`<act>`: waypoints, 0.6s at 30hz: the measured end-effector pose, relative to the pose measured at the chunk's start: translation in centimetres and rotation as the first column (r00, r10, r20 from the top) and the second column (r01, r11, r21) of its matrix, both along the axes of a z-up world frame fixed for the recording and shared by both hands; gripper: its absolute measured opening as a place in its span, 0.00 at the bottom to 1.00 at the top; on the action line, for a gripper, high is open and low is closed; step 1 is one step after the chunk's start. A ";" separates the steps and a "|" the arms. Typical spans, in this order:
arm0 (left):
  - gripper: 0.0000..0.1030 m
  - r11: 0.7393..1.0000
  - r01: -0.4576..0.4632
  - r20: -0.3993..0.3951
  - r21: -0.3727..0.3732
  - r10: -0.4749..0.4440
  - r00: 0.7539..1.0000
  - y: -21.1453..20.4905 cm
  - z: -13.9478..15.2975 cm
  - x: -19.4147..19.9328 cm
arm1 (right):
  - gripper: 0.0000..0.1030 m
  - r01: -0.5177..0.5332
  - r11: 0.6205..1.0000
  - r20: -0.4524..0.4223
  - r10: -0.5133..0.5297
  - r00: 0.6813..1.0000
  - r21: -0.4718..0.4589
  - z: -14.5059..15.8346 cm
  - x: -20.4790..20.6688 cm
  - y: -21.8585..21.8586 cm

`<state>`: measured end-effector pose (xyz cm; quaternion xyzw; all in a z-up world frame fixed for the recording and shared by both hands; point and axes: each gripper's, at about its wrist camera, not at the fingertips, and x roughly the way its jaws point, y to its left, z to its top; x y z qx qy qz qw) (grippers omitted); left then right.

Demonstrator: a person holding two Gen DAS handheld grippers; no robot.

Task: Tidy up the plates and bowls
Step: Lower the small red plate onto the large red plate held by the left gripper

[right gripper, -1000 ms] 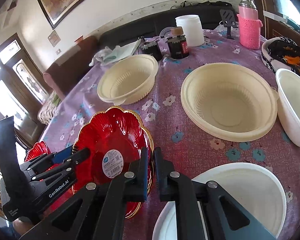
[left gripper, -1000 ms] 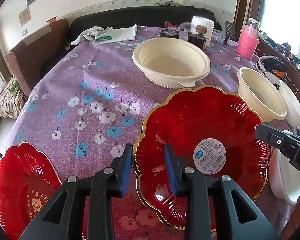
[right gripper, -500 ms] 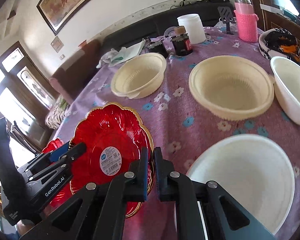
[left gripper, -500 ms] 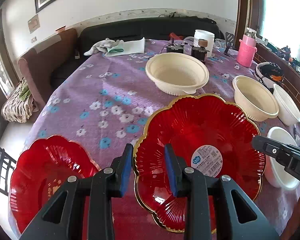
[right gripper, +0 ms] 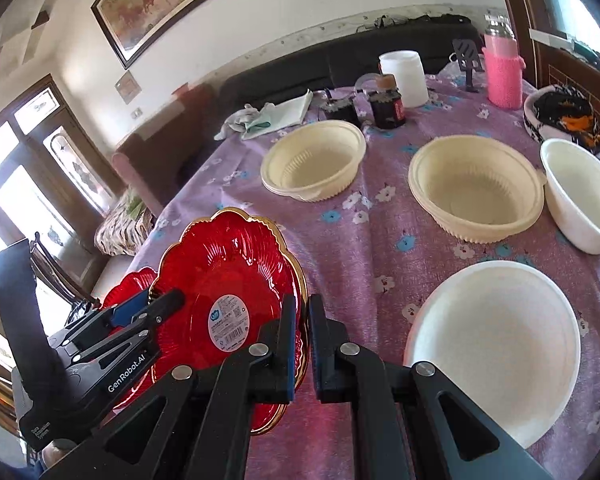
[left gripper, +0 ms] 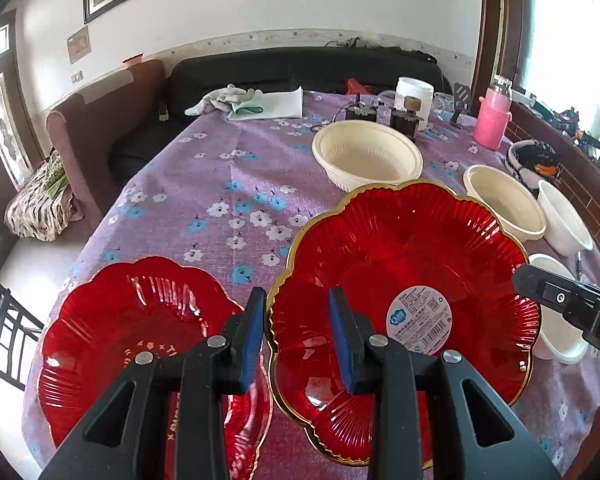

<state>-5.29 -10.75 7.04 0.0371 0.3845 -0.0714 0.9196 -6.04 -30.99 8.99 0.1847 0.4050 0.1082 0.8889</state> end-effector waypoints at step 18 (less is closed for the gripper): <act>0.32 0.984 -0.171 0.027 -0.059 0.173 0.985 10.3 2.5 -2.1 | 0.10 -0.176 0.983 0.000 0.176 0.984 -0.046 2.1 2.1 9.3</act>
